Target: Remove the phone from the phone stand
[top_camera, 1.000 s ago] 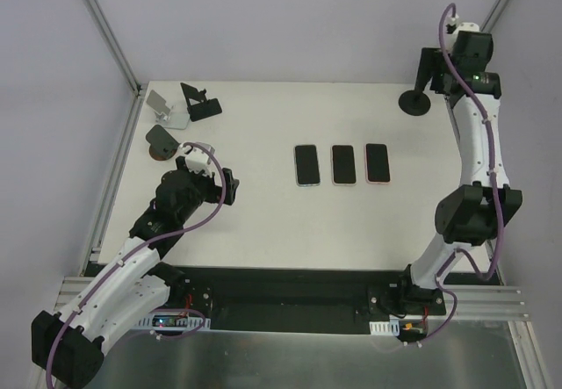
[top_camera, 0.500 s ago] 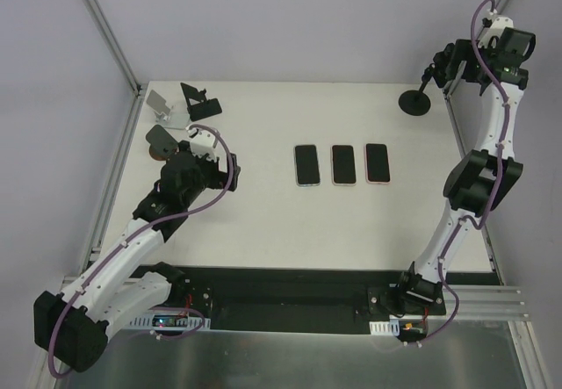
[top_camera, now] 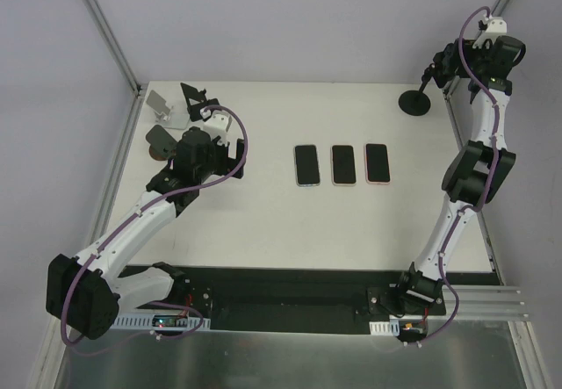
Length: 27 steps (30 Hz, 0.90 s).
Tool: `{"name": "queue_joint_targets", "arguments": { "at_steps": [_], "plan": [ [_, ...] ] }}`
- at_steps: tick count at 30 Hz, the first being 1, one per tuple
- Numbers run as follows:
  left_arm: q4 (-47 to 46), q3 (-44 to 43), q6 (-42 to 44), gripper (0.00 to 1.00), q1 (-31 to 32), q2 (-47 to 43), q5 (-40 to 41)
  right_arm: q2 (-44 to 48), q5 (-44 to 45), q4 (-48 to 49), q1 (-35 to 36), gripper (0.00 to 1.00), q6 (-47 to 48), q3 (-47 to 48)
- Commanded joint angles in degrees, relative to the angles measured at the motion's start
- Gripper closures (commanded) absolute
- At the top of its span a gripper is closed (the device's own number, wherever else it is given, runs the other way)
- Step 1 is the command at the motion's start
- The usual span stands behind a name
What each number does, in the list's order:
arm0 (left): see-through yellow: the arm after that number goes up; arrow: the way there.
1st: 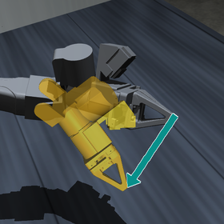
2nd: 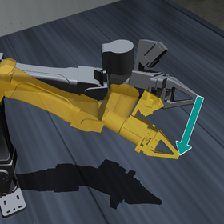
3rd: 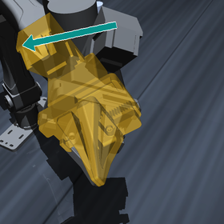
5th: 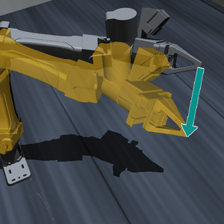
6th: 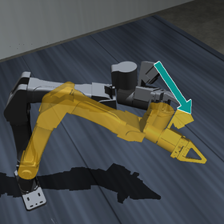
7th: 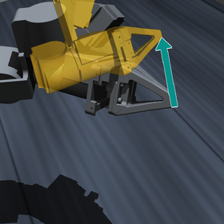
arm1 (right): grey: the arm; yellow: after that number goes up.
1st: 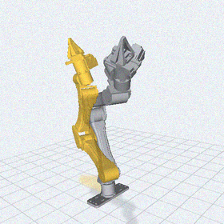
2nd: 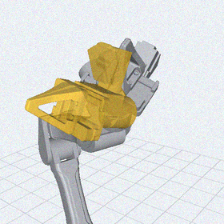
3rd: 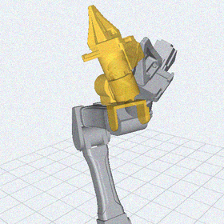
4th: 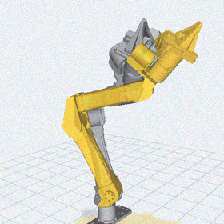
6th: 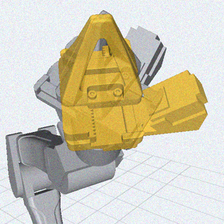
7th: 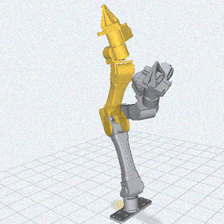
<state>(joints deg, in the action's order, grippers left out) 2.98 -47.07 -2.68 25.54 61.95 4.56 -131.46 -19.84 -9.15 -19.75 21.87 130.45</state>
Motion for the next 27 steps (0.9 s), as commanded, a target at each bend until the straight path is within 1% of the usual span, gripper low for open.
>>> {"name": "queue_joint_targets", "arguments": {
  "at_steps": [1,4,5,7,8,10,11,13,14,16,17,19,20,24,27],
  "plan": [
    [1.58,-4.52,1.09,0.01,0.39,2.55,-0.95,-2.92,-3.81,10.88,-0.03,0.23,-3.84,1.82],
    [2.46,-6.1,1.45,0.01,0.39,3.96,-1.22,-4.24,-4.68,13.26,0.15,0.3,-4.46,1.82],
    [2.64,-6.45,1.62,0.01,0.39,4.14,-1.13,-5.11,-5.03,13.97,0.24,0.35,-5.25,1.74],
    [3.17,-7.07,1.97,0.01,0.3,4.75,-1.22,-5.82,-4.95,14.77,0.41,0.4,-5.61,2.09],
    [3.26,-7.16,2.06,0.01,0.39,4.84,-1.22,-5.83,-4.95,15.03,0.5,0.45,-5.7,2.0],
    [3.35,-7.42,2.15,0.01,0.39,4.84,-1.04,-5.74,-5.12,16.34,0.76,0.51,-5.78,1.3],
    [3.61,-7.42,2.15,0.01,0.39,4.84,-1.04,-5.48,-5.21,16.79,0.76,0.59,-5.87,0.95],
    [3.61,-7.34,2.15,0.01,0.3,4.76,-1.04,-4.42,-5.47,17.32,1.03,0.67,-5.87,0.07],
    [3.7,-7.16,2.06,0.01,0.39,4.67,-1.04,-3.81,-5.48,17.58,1.11,0.75,-5.78,-0.46],
    [3.61,-6.98,1.98,0.01,0.39,4.41,-1.13,-1.35,-5.39,18.63,1.47,0.81,-5.08,-2.99],
    [3.61,-6.81,1.97,0.01,0.39,4.23,-1.13,-0.47,-5.22,18.81,1.55,0.88,-4.91,-3.97],
    [3.61,-6.46,1.89,0.01,0.39,3.62,-1.22,2.94,-4.86,20.73,1.82,0.94,-4.56,-6.51],
    [3.7,-6.28,1.89,0.01,0.39,3.35,-1.13,4.18,-4.6,21.62,1.82,0.99,-4.55,-9.31],
    [3.7,-5.05,1.97,0.01,0.39,1.77,-0.87,10.68,-3.28,23.91,2.25,0.99,-2.8,-14.78],
    [3.7,-4.09,1.89,0.01,0.39,0.19,-0.6,16.04,-0.65,24.52,2.87,0.99,-0.25,-18.99]
  ]
}}
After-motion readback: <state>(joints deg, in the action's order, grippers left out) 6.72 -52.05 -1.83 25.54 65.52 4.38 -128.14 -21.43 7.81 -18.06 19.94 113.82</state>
